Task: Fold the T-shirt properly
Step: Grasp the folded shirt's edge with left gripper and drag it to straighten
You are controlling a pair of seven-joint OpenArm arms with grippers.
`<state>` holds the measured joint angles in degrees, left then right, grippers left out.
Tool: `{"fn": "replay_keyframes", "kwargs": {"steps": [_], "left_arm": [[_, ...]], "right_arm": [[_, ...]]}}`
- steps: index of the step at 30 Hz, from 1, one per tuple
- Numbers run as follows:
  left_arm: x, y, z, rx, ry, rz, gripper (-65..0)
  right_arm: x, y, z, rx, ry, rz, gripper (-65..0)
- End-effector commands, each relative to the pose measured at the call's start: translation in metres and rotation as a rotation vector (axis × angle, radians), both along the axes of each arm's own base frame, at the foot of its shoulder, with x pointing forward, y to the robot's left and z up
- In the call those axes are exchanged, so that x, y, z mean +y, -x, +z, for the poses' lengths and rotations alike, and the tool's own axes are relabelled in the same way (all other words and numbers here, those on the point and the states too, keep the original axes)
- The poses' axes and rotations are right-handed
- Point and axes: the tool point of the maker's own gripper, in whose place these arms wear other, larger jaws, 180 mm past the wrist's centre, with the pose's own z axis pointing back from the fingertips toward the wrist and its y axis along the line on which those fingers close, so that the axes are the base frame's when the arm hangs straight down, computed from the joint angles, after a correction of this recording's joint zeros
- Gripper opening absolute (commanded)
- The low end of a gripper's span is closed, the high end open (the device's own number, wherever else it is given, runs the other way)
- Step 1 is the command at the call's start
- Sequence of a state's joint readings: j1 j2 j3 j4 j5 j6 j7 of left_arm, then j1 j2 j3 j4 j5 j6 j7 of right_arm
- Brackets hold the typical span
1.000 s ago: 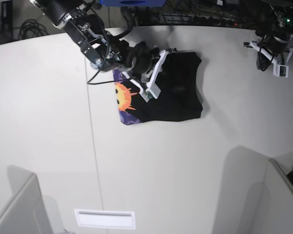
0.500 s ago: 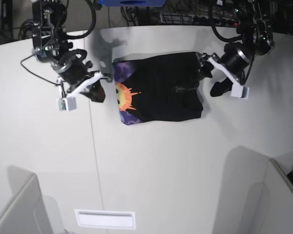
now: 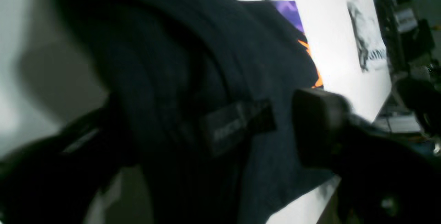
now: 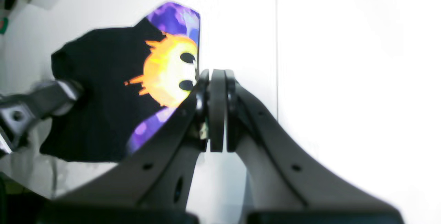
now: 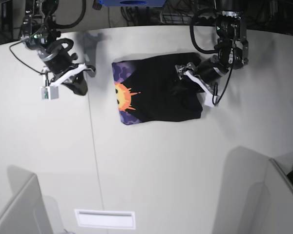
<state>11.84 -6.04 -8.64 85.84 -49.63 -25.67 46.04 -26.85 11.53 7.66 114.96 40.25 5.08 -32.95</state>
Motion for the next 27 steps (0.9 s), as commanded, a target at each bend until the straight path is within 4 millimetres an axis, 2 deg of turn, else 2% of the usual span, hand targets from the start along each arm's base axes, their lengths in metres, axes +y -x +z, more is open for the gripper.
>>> {"fn": "replay_keyframes", "kwargs": {"steps": [1, 5, 6, 10, 12, 16, 21, 24, 27], "left_arm": [[0.000, 0.005, -0.007, 0.037, -0.027, -0.025, -20.6], [0.013, 0.005, -0.009, 0.037, -0.065, -0.037, -62.2], [0.018, 0.002, -0.008, 0.033, -0.079, -0.040, -65.0], [0.049, -0.003, -0.019, 0.137, -0.199, -0.073, -65.0], [0.061, -0.005, -0.022, 0.177, -0.307, -0.179, -65.0], [0.068, -0.014, -0.025, 0.131, -0.613, -0.459, -65.0], [0.052, -0.010, -0.030, -0.057, -1.029, -0.857, -65.0], [0.027, -0.009, -0.029, -0.253, -1.162, -1.007, -65.0], [0.008, -0.003, -0.032, -0.404, -1.216, -1.139, -65.0]], "right_arm": [[-0.001, -0.004, 0.010, -0.044, 0.001, 0.005, -65.0], [-0.002, -0.004, 0.009, -0.040, 0.001, 0.003, -65.0], [-0.002, -0.004, 0.009, -0.040, 0.001, 0.003, -65.0], [-0.002, -0.005, 0.009, -0.042, 0.001, 0.003, -65.0], [-0.002, -0.005, 0.009, -0.042, 0.001, 0.003, -65.0], [-0.001, -0.004, 0.009, -0.040, 0.000, 0.005, -65.0], [-0.001, -0.001, 0.007, -0.031, 0.000, 0.005, -65.0], [-0.001, 0.000, 0.006, -0.026, 0.000, 0.005, -65.0], [-0.002, 0.002, 0.005, -0.022, 0.002, 0.004, -65.0]]}}
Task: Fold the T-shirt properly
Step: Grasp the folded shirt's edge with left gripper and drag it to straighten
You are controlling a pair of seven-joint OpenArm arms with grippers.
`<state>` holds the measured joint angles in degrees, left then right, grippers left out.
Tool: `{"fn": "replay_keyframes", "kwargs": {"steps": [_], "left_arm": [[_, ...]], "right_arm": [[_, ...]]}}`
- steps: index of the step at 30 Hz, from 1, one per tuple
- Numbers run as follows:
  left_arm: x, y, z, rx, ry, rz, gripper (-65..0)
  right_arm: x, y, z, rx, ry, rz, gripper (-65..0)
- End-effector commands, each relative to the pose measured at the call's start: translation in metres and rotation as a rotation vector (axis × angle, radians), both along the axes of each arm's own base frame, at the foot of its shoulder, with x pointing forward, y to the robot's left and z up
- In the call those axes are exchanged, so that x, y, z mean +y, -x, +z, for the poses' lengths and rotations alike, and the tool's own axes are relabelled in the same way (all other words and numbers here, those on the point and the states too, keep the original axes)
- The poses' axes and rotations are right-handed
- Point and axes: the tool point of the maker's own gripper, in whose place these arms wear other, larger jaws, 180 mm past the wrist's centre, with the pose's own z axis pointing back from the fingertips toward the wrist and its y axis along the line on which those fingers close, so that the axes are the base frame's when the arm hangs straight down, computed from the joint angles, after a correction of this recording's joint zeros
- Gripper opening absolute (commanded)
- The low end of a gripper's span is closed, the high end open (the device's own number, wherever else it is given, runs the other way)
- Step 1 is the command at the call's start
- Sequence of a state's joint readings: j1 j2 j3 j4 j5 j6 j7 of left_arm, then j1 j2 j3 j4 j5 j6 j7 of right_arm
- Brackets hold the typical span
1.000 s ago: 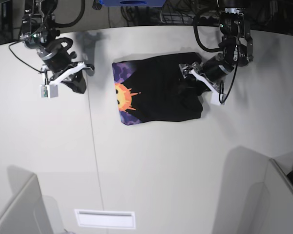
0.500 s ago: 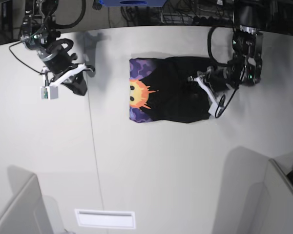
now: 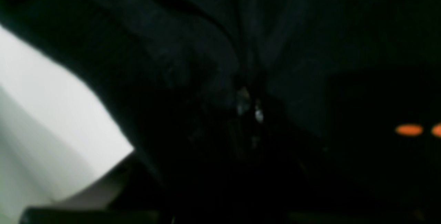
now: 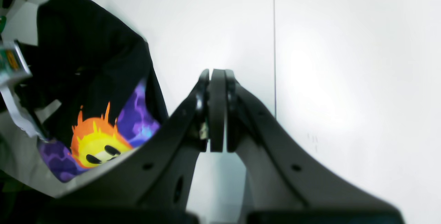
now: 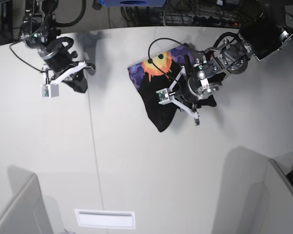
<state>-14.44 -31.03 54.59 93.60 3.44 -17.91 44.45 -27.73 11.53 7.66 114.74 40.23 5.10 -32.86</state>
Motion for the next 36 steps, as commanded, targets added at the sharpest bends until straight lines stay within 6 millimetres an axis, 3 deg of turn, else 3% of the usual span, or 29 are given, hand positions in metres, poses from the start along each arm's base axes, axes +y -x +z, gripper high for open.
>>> {"fn": "replay_keyframes", "kwargs": {"steps": [1, 4, 12, 21, 24, 36], "left_arm": [[0.006, 0.024, -0.019, 0.095, -0.053, -0.055, -65.0], [-0.017, 0.019, -0.016, 0.039, -0.042, -0.135, -65.0], [-0.053, 0.013, -0.012, 0.010, 0.018, -0.171, -65.0], [-0.083, 0.014, -0.008, -0.003, 0.037, -0.243, -65.0], [-0.091, 0.020, -0.010, 0.003, -0.001, -0.335, -65.0], [-0.104, 0.009, 0.003, -0.020, -0.015, -0.404, -65.0]], "right_arm": [[-0.001, -0.002, 0.008, -0.033, 0.002, 0.005, -65.0], [-0.001, -0.001, 0.007, -0.032, 0.003, 0.005, -65.0], [-0.002, 0.000, 0.006, -0.026, 0.005, -0.001, -65.0], [-0.002, -0.006, 0.010, -0.043, 0.004, -0.004, -65.0], [-0.002, -0.008, 0.010, -0.046, 0.004, -0.004, -65.0], [-0.005, -0.009, 0.006, -0.037, 0.004, -0.011, -65.0]]}}
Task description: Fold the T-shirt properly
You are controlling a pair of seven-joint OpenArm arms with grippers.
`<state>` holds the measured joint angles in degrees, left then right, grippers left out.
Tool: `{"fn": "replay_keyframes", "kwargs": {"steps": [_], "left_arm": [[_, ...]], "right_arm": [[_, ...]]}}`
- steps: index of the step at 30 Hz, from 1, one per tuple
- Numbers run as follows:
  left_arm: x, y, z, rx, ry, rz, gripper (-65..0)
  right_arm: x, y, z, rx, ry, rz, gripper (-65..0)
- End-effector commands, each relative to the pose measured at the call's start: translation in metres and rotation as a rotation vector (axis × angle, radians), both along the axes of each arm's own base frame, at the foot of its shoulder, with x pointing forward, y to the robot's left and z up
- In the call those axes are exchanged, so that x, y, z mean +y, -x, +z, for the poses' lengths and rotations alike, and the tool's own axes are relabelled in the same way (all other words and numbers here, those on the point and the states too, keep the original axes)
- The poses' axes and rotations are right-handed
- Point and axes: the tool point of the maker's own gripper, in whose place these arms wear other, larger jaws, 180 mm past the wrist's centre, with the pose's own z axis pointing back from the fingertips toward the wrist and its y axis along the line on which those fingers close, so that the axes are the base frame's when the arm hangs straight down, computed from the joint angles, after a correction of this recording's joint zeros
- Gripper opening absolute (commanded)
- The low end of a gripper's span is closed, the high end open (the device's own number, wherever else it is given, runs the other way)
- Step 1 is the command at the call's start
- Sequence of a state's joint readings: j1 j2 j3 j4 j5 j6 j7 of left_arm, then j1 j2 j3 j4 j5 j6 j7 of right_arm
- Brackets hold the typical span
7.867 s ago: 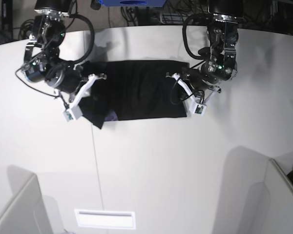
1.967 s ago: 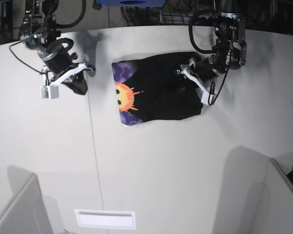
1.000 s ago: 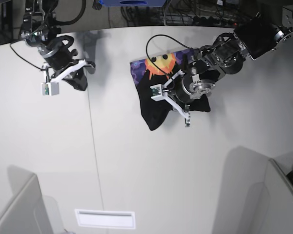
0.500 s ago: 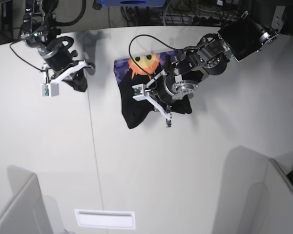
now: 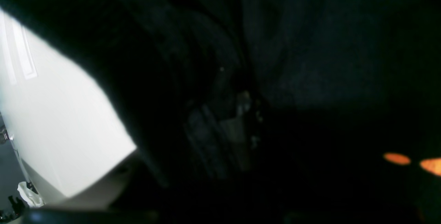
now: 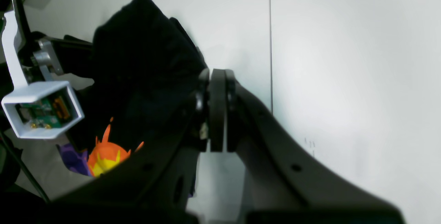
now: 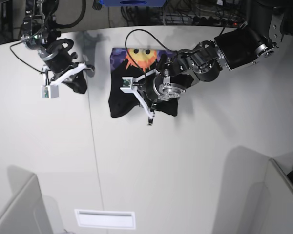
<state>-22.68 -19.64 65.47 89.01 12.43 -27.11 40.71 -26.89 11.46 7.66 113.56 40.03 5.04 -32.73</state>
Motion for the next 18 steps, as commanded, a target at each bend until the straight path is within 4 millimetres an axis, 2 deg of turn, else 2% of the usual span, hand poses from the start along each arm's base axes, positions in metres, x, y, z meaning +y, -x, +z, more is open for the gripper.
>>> {"fn": "replay_keyframes", "kwargs": {"steps": [1, 5, 9, 14, 15, 18], "left_arm": [[-0.003, 0.011, -0.005, 0.049, -0.008, -0.036, -65.0], [-0.001, 0.015, -0.006, 0.068, -0.020, -0.049, -65.0], [0.015, 0.008, -0.006, 0.047, -0.109, -0.004, -65.0], [0.009, 0.006, 0.014, 0.002, -0.096, -0.008, -65.0], [0.010, 0.001, 0.018, -0.008, -0.087, 0.006, -62.4], [0.014, -0.014, 0.029, -0.028, -0.057, 0.058, -46.4]], "right_arm": [[-0.003, -0.006, 0.009, -0.041, 0.002, -0.004, -65.0], [-0.003, -0.006, 0.010, -0.042, 0.004, -0.004, -65.0], [-0.003, -0.008, 0.011, -0.049, 0.004, -0.003, -65.0], [-0.003, -0.010, 0.012, -0.053, 0.002, -0.004, -65.0], [-0.003, -0.010, 0.012, -0.053, 0.002, -0.004, -65.0], [-0.002, -0.010, 0.013, -0.055, -0.002, -0.005, -65.0]]}}
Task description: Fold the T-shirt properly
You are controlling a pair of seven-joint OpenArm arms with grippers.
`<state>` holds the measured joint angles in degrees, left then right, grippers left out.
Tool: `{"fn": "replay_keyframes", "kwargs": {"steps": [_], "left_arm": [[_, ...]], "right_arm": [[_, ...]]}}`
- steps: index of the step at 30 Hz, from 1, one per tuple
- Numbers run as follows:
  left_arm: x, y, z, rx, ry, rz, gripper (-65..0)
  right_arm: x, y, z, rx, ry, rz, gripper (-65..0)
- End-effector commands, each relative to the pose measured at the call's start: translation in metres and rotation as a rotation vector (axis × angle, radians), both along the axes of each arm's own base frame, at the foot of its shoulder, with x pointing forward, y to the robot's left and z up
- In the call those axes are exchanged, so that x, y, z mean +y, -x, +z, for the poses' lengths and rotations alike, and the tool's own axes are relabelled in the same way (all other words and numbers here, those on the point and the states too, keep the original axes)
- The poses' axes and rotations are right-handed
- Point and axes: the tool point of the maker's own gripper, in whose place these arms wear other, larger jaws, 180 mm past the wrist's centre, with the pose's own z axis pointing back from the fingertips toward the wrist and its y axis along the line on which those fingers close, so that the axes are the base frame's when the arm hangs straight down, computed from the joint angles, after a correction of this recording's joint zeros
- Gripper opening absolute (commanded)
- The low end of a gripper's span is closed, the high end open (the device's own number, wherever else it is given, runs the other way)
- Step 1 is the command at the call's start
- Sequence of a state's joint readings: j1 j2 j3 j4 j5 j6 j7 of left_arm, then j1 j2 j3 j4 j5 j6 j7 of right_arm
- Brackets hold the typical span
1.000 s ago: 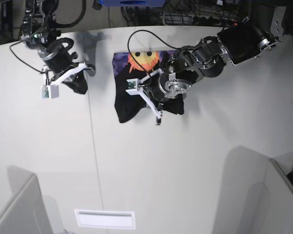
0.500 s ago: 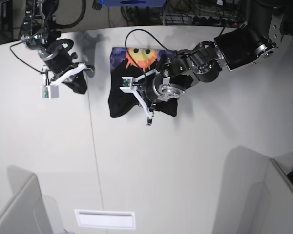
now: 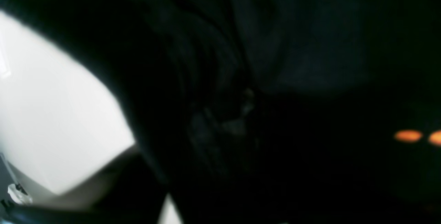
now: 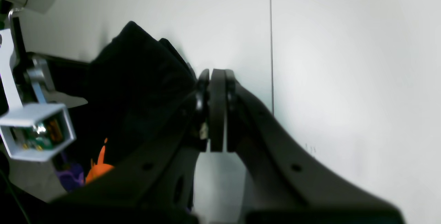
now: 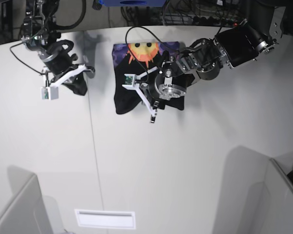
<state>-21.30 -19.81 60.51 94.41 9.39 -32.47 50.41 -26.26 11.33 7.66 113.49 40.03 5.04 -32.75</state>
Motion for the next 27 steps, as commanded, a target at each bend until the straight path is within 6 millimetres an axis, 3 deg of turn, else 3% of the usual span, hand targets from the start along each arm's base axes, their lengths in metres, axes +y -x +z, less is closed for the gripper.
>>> {"fn": "replay_keyframes", "kwargs": {"steps": [1, 4, 8, 11, 14, 18, 20, 21, 24, 27], "left_arm": [[0.000, -0.018, 0.017, -0.056, 0.015, 0.023, -41.5], [0.004, -0.033, 0.028, -0.083, 0.040, 0.062, -28.0], [-0.001, -0.046, 0.049, -0.131, 0.074, 0.059, -18.8], [-0.009, -0.062, 0.082, -0.197, 0.151, 0.083, -17.6], [-0.015, -0.079, 0.130, -0.280, 0.275, 0.135, -17.6], [-0.003, -0.080, 0.175, -0.306, 0.464, 0.227, -18.1], [0.022, -0.079, 0.178, -0.275, 0.544, 0.332, -23.7], [0.039, -0.079, 0.173, -0.255, 0.565, 0.398, -31.4], [0.084, -0.067, 0.150, -0.195, 0.591, 0.559, -65.0], [0.129, -0.039, 0.118, -0.132, 0.537, 0.679, -65.0]], "right_arm": [[-0.002, -0.006, 0.011, -0.044, 0.000, -0.003, -65.0], [-0.002, -0.004, 0.009, -0.038, 0.000, -0.003, -65.0], [-0.001, -0.003, 0.008, -0.034, -0.001, 0.000, -65.0], [0.001, -0.002, 0.009, -0.033, -0.005, 0.002, -65.0], [0.001, 0.001, 0.008, -0.027, -0.007, 0.003, -65.0], [-0.001, 0.005, 0.006, -0.017, -0.003, 0.000, -65.0], [-0.002, 0.012, 0.004, -0.008, 0.006, 0.003, -65.0], [-0.007, 0.017, 0.002, 0.002, 0.016, -0.007, -65.0], [-0.031, 0.038, -0.006, 0.050, 0.047, -0.058, -65.0], [-0.035, 0.067, -0.014, 0.098, 0.050, -0.025, -65.0]]}}
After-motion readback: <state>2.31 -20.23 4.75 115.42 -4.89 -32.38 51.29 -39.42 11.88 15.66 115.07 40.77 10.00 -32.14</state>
